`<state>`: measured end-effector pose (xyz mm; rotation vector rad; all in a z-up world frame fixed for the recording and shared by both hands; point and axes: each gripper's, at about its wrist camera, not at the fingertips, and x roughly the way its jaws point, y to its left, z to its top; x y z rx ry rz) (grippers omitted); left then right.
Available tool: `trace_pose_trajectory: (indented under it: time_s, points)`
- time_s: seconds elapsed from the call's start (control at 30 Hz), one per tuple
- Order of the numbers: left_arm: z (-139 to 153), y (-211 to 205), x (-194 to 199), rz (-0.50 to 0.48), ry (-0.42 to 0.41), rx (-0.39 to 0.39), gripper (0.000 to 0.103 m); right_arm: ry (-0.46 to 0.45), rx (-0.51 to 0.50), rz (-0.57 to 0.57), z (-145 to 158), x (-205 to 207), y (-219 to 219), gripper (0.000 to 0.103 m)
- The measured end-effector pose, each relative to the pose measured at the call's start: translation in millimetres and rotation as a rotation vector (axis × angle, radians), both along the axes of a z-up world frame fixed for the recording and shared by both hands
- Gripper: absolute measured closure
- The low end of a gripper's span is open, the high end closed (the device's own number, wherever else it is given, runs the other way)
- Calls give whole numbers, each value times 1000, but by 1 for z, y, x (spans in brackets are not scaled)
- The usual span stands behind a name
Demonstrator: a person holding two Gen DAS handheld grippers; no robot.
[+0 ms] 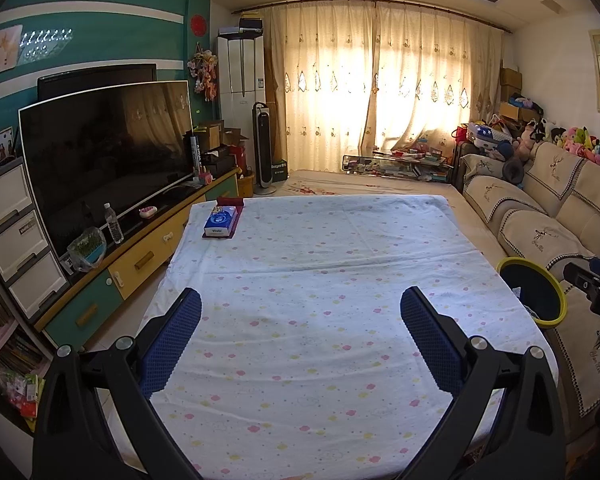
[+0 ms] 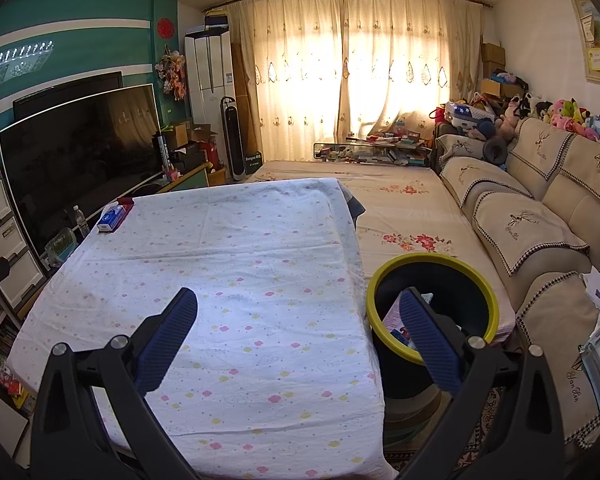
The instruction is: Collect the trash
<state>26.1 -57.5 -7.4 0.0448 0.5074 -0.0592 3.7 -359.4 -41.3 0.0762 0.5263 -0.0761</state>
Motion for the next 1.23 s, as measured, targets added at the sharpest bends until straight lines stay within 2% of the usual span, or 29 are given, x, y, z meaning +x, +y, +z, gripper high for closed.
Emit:
trace_pose_trajectory:
  time_s: [0.67,0.87,1.0,1.2,1.23]
  points:
    - [-11,-2,20,-16,45,-16,5,35,-1,5,-11,9,4,7]
    - [-16,3,39,-27,42,-56,5,63,-26,14,-13,25,8,7]
    - [-20,0,71,-11,39,14,5,88,-31,44,-15,56,12,7]
    - [-61,10,182,52,174,66,5,178,29,130,-38,160,26,7]
    - [-69,12,199,69,185,75,5,178,29,130,-38,160,26,7]
